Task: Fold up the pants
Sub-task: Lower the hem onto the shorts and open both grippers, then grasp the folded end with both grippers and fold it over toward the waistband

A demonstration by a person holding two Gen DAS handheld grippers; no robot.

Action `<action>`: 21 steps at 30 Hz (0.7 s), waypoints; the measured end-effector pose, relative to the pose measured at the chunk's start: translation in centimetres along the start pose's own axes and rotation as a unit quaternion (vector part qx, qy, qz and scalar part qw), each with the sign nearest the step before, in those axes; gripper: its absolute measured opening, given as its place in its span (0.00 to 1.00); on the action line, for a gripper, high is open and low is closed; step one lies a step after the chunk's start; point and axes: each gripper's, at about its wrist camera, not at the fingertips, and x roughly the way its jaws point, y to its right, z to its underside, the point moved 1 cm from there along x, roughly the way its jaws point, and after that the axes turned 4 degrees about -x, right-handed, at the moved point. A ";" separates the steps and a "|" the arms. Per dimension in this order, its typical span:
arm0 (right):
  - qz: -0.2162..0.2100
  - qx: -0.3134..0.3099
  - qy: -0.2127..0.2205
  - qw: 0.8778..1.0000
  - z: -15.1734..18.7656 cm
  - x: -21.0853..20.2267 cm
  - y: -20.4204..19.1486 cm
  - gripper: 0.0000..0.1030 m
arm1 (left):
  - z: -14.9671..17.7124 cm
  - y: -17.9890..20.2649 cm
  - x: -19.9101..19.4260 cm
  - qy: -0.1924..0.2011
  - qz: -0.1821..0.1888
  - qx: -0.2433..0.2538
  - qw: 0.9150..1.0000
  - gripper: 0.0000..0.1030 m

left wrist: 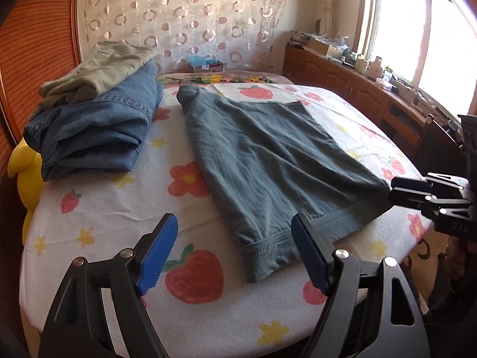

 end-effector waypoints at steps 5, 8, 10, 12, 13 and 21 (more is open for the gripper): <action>0.009 0.000 0.005 1.000 -0.4 0.9 0.1 0.34 | 0.8 0.0 1.6 -0.024 -0.009 0.005 1.000 0.77; 0.017 0.003 -0.011 1.000 -0.2 1.9 0.2 0.34 | 1.2 0.0 2.1 -0.033 -0.013 0.006 0.999 0.77; 0.012 0.005 -0.021 1.000 0.1 2.3 0.3 0.34 | 1.4 -0.1 2.3 -0.035 -0.010 0.006 0.999 0.77; 0.009 0.004 -0.027 1.000 0.5 2.5 0.2 0.34 | 1.5 -0.2 2.3 -0.033 -0.006 0.003 0.999 0.77; 0.007 0.004 -0.029 1.000 0.6 2.6 0.2 0.34 | 1.5 -0.2 2.3 -0.033 -0.004 0.002 0.999 0.77; -0.008 0.003 -0.032 0.999 0.6 3.4 0.2 0.28 | 1.7 0.2 2.0 -0.030 0.016 0.011 0.999 0.59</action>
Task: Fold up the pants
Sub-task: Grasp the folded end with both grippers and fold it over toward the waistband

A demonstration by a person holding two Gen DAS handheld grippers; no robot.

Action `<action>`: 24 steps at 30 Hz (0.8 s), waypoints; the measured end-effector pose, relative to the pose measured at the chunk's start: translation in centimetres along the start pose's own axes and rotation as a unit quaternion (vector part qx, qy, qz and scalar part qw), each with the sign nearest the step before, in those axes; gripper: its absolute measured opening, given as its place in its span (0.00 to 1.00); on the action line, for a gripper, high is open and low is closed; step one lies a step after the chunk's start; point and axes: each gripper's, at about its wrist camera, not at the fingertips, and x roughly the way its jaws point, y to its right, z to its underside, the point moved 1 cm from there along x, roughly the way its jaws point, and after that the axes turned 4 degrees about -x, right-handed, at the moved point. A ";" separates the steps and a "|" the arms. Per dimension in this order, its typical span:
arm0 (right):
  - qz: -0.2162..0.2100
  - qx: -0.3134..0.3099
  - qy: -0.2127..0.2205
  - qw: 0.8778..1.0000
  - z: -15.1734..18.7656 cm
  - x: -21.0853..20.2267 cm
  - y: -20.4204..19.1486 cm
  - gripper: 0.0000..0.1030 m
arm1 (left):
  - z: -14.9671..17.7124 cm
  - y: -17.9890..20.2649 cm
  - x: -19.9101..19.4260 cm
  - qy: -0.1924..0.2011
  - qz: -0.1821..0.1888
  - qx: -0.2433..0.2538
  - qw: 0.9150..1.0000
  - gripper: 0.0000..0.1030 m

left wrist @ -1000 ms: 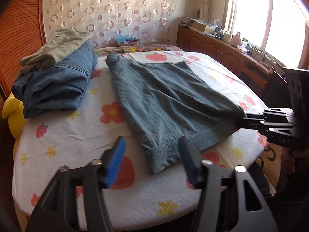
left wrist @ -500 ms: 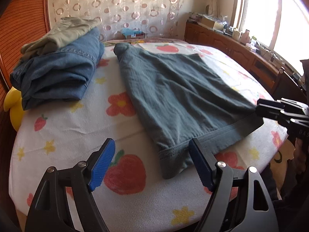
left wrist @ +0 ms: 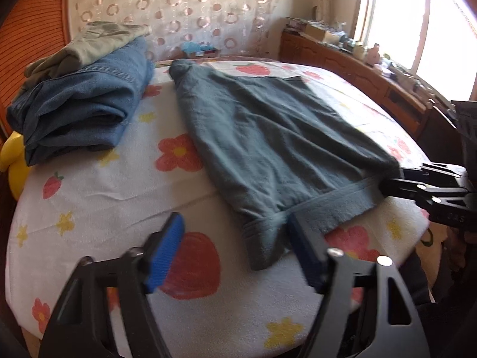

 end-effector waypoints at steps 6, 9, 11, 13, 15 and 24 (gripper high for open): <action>-0.007 0.003 0.002 1.000 0.0 0.0 0.2 0.21 | 0.1 0.5 -0.3 -0.004 0.025 0.007 1.000 0.40; -0.015 0.008 0.004 1.000 0.0 -0.1 0.3 0.16 | 0.2 0.3 -0.4 -0.007 0.043 0.001 0.999 0.31; -0.018 0.008 0.005 1.000 0.0 -0.1 0.3 0.14 | 0.2 0.7 -0.6 -0.005 0.045 0.006 0.999 0.24; -0.020 0.008 0.007 1.000 0.0 -0.3 0.2 0.13 | 0.1 1.1 -1.0 0.000 0.041 0.013 0.999 0.18; -0.021 0.007 0.013 1.000 0.0 -0.7 0.1 0.11 | -0.1 1.3 -1.7 0.008 0.046 0.013 0.999 0.16; -0.024 0.011 0.048 0.998 -0.5 -5.0 0.3 0.11 | -2.3 2.7 -6.1 0.053 0.072 0.028 0.996 0.15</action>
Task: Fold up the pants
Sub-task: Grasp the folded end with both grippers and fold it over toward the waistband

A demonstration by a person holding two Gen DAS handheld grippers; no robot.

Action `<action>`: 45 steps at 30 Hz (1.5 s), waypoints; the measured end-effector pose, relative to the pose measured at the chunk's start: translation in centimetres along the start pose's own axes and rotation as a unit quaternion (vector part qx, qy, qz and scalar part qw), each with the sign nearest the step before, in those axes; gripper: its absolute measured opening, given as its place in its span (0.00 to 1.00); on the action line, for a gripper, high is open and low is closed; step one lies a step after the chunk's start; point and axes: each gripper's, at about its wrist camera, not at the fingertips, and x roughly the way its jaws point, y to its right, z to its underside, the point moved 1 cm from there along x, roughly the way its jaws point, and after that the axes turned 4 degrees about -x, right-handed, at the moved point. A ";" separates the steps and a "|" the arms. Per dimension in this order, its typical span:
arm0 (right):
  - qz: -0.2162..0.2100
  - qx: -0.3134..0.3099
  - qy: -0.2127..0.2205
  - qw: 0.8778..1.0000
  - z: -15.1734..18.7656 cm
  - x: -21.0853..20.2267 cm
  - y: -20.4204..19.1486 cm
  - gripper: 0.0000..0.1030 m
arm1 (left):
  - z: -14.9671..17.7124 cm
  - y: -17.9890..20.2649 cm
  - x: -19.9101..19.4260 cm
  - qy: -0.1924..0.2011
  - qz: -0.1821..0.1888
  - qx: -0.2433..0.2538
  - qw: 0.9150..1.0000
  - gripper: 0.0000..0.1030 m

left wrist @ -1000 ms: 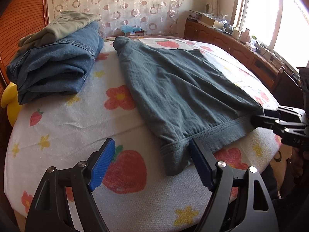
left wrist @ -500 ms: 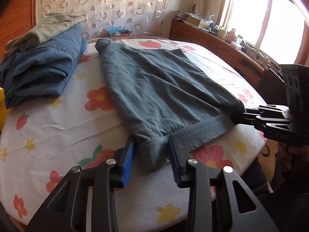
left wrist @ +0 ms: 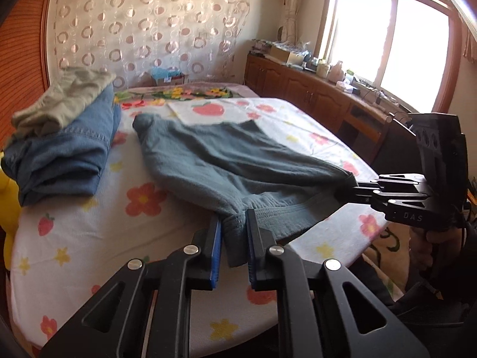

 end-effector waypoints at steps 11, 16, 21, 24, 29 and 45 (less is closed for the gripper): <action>-0.007 -0.005 0.032 0.999 0.6 -4.6 -0.8 0.11 | -0.8 1.7 -3.4 0.031 0.014 0.017 0.999 0.15; -0.008 -0.013 0.047 0.999 0.4 -5.7 -0.8 0.11 | -1.3 2.3 -4.4 0.044 0.012 0.023 0.999 0.15; -0.002 -0.014 0.044 0.999 0.2 -4.5 -0.5 0.11 | -1.7 1.6 -3.0 0.037 0.006 0.019 0.999 0.15; 0.006 -0.016 0.040 0.999 -0.9 -3.0 -0.4 0.11 | -2.7 1.0 -1.4 0.034 -0.002 0.020 0.999 0.15; 0.011 -0.015 0.039 0.999 -2.8 -0.3 0.2 0.11 | -4.7 -0.6 0.9 0.032 -0.014 0.007 0.999 0.15; 0.019 0.017 -0.008 1.000 -6.0 8.5 3.2 0.15 | -6.4 -4.1 8.1 -0.025 -0.050 -0.021 0.998 0.15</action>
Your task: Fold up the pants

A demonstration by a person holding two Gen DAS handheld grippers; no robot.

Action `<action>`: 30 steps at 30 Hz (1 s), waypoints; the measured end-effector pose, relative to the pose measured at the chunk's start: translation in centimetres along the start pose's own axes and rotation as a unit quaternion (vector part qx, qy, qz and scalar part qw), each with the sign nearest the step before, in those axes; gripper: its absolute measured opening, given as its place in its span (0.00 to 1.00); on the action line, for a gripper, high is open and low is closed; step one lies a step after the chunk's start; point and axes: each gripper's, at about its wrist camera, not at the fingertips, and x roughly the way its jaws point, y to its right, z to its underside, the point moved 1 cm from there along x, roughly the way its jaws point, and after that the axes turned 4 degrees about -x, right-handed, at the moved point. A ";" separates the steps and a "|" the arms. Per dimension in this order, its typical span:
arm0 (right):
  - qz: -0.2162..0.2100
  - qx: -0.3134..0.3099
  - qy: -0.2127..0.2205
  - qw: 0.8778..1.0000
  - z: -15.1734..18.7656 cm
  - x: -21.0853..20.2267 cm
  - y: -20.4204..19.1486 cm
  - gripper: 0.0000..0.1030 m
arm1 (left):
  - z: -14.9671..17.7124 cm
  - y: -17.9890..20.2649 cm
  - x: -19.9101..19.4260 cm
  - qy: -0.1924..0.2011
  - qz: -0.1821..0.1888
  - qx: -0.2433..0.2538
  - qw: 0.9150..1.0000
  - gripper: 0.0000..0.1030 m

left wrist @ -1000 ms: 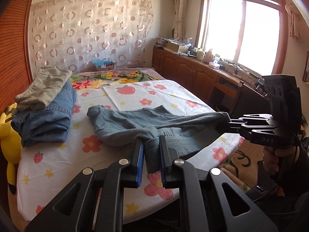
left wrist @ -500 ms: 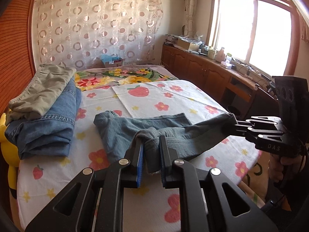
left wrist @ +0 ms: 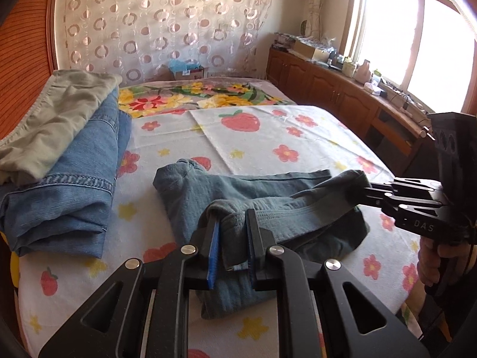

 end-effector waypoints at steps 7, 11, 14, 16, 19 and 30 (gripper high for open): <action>0.011 -0.004 0.015 1.000 0.7 -1.9 0.5 0.37 | 0.8 -1.1 0.0 -0.009 -0.009 -0.014 1.000 0.40; 0.020 -0.020 0.010 1.000 2.3 -2.7 1.0 0.39 | 1.8 -1.8 -1.3 -0.004 0.003 -0.015 1.000 0.49; 0.023 -0.029 -0.004 0.999 3.3 -2.6 1.0 0.40 | 2.8 -2.1 -1.6 -0.012 0.007 -0.008 1.000 0.49; 0.025 -0.033 -0.013 0.999 3.4 -2.3 1.1 0.40 | 3.3 -2.0 -1.3 -0.023 0.005 0.001 1.000 0.49; 0.026 -0.044 -0.022 0.998 3.0 -1.5 0.9 0.40 | 3.6 -2.2 0.3 -0.046 -0.011 0.006 0.999 0.49; 0.083 -0.072 -0.009 0.994 -1.6 1.7 1.2 0.40 | 0.0 -1.9 3.2 -0.039 -0.048 0.015 0.998 0.49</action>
